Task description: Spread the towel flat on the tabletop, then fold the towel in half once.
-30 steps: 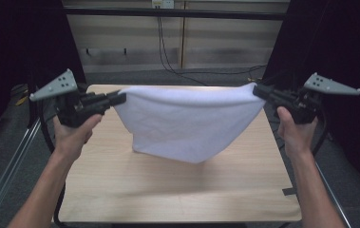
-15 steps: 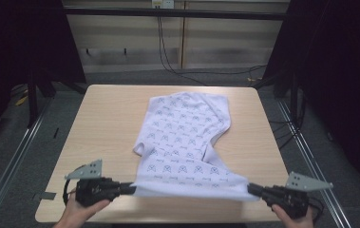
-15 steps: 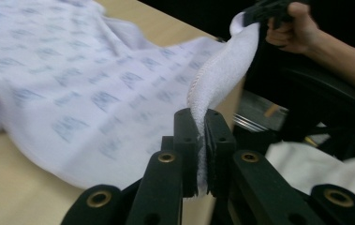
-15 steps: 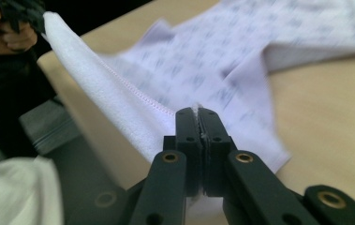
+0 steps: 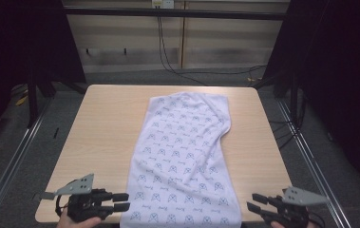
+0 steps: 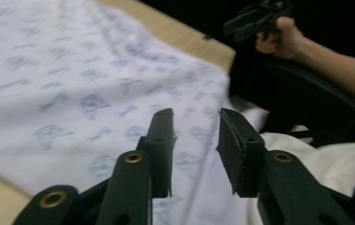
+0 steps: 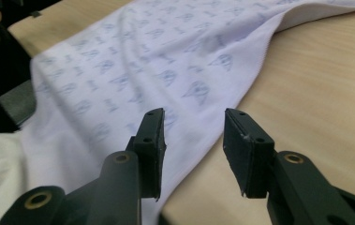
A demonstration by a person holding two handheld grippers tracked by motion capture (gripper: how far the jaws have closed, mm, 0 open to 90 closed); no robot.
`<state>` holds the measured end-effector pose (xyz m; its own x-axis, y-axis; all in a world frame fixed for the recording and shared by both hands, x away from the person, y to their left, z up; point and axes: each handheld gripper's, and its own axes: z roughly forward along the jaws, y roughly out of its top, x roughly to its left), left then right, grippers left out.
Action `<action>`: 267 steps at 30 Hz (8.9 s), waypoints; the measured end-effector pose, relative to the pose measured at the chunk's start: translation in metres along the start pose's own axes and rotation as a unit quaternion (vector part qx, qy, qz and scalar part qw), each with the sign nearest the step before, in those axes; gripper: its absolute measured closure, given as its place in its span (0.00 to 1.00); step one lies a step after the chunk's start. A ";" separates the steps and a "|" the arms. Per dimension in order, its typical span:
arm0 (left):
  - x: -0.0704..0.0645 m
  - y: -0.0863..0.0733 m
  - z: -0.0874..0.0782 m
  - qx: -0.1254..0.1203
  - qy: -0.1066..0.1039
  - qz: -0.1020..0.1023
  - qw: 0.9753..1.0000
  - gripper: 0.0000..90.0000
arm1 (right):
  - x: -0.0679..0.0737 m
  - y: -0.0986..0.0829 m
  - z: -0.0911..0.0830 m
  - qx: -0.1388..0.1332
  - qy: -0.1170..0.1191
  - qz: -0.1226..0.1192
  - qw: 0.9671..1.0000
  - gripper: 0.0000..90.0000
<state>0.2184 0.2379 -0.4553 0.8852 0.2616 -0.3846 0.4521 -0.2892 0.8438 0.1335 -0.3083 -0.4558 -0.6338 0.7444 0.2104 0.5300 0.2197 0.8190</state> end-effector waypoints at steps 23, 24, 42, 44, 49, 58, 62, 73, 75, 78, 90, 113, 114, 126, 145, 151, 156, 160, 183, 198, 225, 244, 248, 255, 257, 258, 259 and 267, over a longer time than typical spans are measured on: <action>0.114 0.030 0.079 0.120 0.136 -0.031 0.983 0.84 | -0.086 0.072 0.144 0.066 -0.030 0.010 0.997 0.99; 0.110 0.027 0.077 0.121 0.137 -0.031 0.983 0.84 | -0.085 0.072 0.137 0.061 -0.041 0.013 0.997 0.99; 0.048 0.006 0.063 0.160 0.032 -0.017 0.986 0.82 | -0.039 0.012 0.053 0.092 -0.034 0.029 0.995 0.87; 0.057 0.013 0.062 0.139 0.049 -0.019 0.989 0.84 | -0.043 0.015 0.052 0.077 -0.040 0.029 0.996 0.82; 0.087 0.029 0.073 0.127 0.099 -0.011 0.987 0.87 | -0.056 0.026 0.059 0.052 -0.059 0.031 0.996 0.76; 0.127 0.047 0.089 0.107 0.155 -0.024 0.982 0.83 | -0.074 0.054 0.094 0.037 -0.042 0.021 0.998 0.78; 0.132 0.043 0.091 0.117 0.158 -0.022 0.980 0.81 | -0.084 0.062 0.111 0.043 -0.037 0.023 0.998 0.70; 0.104 0.026 0.073 0.139 0.141 -0.017 0.980 0.89 | -0.079 0.055 0.125 0.061 -0.025 0.010 0.998 0.69; 0.104 0.026 0.073 0.137 0.139 -0.016 0.981 0.87 | -0.077 0.052 0.132 0.074 -0.030 0.002 0.997 0.72; 0.106 0.029 0.076 0.127 0.166 -0.004 0.978 0.74 | -0.076 0.049 0.136 0.084 -0.037 0.000 0.996 0.75; 0.099 0.025 0.080 0.134 0.160 -0.001 0.978 0.98 | -0.061 0.034 0.114 0.097 -0.052 -0.006 0.994 0.95; 0.080 0.024 0.058 0.095 0.132 -0.020 0.986 0.70 | -0.048 0.021 0.061 0.027 -0.057 0.029 0.998 0.64; 0.083 0.025 0.058 0.091 0.135 -0.024 0.986 0.70 | -0.047 0.020 0.058 0.021 -0.058 0.034 0.998 0.64; 0.107 0.041 0.062 0.084 0.157 -0.031 0.983 0.68 | -0.031 0.039 0.084 0.021 -0.056 0.017 0.998 0.67; 0.184 0.070 0.095 0.085 0.231 -0.060 0.967 0.69 | -0.138 0.127 0.202 0.053 -0.101 0.018 0.993 0.71; 0.179 0.066 0.102 0.100 0.232 -0.031 0.967 0.96 | -0.142 0.110 0.210 0.078 -0.119 0.011 0.990 0.88; 0.169 0.065 0.101 0.115 0.209 -0.021 0.971 0.98 | -0.135 0.106 0.205 0.082 -0.118 0.005 0.990 0.99; 0.150 0.063 0.090 0.112 0.187 -0.005 0.976 0.97 | -0.120 0.096 0.190 0.096 -0.096 -0.013 0.991 0.99; 0.204 0.071 0.103 0.047 0.216 -0.090 0.971 0.60 | -0.154 0.102 0.195 0.067 -0.160 0.014 0.985 0.60; 0.188 0.084 0.111 0.054 0.194 -0.044 0.979 0.98 | -0.154 0.107 0.191 0.055 -0.114 0.038 0.991 0.93; 0.146 0.202 0.031 -0.089 0.180 0.013 0.980 0.98 | -0.144 0.255 0.088 -0.135 -0.069 0.031 0.988 0.95; 0.091 0.133 0.016 -0.057 0.154 0.032 0.986 0.98 | -0.083 0.165 0.057 -0.097 -0.006 -0.010 0.995 0.95; 0.066 0.130 0.006 -0.064 0.126 0.044 0.989 0.98 | -0.064 0.157 0.033 -0.099 -0.003 -0.022 0.995 0.95; 0.042 0.084 0.019 -0.032 0.099 0.022 0.994 0.98 | -0.040 0.112 0.022 -0.046 -0.003 -0.027 0.999 0.95; 0.039 0.063 0.027 0.001 0.089 0.008 0.996 0.98 | -0.037 0.091 0.028 -0.029 0.008 -0.011 0.999 0.95; 0.038 0.057 0.028 0.010 0.086 0.003 0.996 0.98 | -0.034 0.079 0.031 -0.015 0.011 -0.006 1.000 0.95; 0.035 0.049 0.029 0.021 0.084 0.001 0.996 0.98 | -0.032 0.073 0.032 -0.008 0.012 -0.004 1.000 0.95; 0.022 0.001 0.029 0.100 0.076 -0.028 0.992 0.98 | -0.011 0.028 0.040 0.071 0.031 0.011 0.997 0.95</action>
<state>0.2411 0.2164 -0.4739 0.8386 0.4134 -0.3546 0.5257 -0.4439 0.7257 0.1786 -0.2851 -0.4566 -0.6521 0.7108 0.2638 0.6160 0.2939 0.7309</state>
